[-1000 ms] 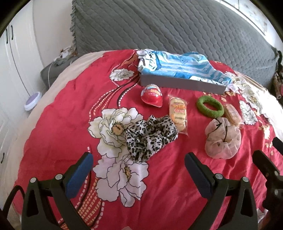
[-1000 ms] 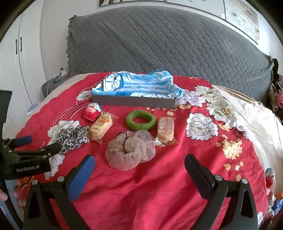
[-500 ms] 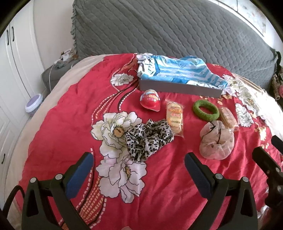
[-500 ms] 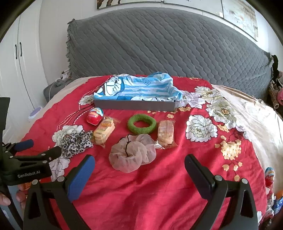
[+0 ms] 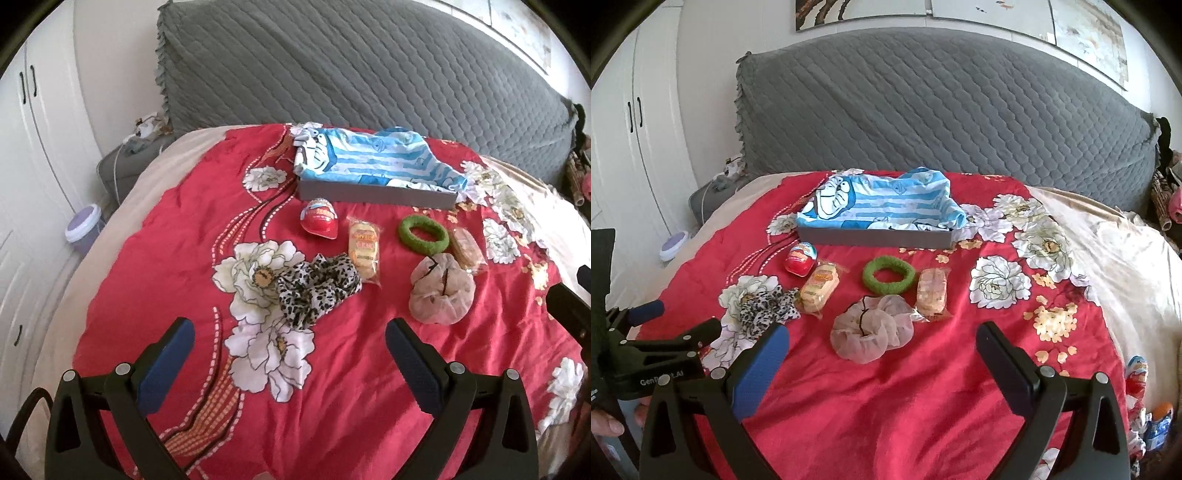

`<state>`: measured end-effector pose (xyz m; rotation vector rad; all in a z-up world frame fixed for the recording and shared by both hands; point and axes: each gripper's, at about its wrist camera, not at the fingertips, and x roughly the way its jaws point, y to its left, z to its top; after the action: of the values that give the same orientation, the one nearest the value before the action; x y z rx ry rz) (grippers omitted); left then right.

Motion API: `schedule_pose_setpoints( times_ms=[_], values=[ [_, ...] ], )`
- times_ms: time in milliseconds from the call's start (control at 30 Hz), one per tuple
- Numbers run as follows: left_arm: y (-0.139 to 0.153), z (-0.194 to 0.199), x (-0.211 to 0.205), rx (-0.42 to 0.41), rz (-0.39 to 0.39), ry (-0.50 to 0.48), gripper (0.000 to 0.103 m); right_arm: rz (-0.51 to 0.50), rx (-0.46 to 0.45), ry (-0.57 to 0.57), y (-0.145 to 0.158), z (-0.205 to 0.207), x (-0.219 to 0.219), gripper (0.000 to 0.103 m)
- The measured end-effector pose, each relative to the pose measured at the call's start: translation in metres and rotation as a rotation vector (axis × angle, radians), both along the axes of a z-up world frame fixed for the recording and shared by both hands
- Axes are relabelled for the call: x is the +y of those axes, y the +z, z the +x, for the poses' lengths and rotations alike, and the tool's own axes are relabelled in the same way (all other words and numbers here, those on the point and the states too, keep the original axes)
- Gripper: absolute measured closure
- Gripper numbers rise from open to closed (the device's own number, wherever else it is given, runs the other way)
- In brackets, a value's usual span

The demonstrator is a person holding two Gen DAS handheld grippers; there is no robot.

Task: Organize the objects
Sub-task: 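Move both tools toward the leopard-print and beige mesh scrunchies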

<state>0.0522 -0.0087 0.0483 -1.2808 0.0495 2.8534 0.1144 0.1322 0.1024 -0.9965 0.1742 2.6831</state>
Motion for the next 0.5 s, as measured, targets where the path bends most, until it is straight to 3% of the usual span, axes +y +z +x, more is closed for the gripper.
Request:
schedule_pose_setpoints(
  times_ms=[500],
  values=[
    [0.04,0.045,0.0,0.039,-0.033,-0.03,0.0,0.002,0.03,0.068,0.031,0.026,-0.022,0.001]
  ],
)
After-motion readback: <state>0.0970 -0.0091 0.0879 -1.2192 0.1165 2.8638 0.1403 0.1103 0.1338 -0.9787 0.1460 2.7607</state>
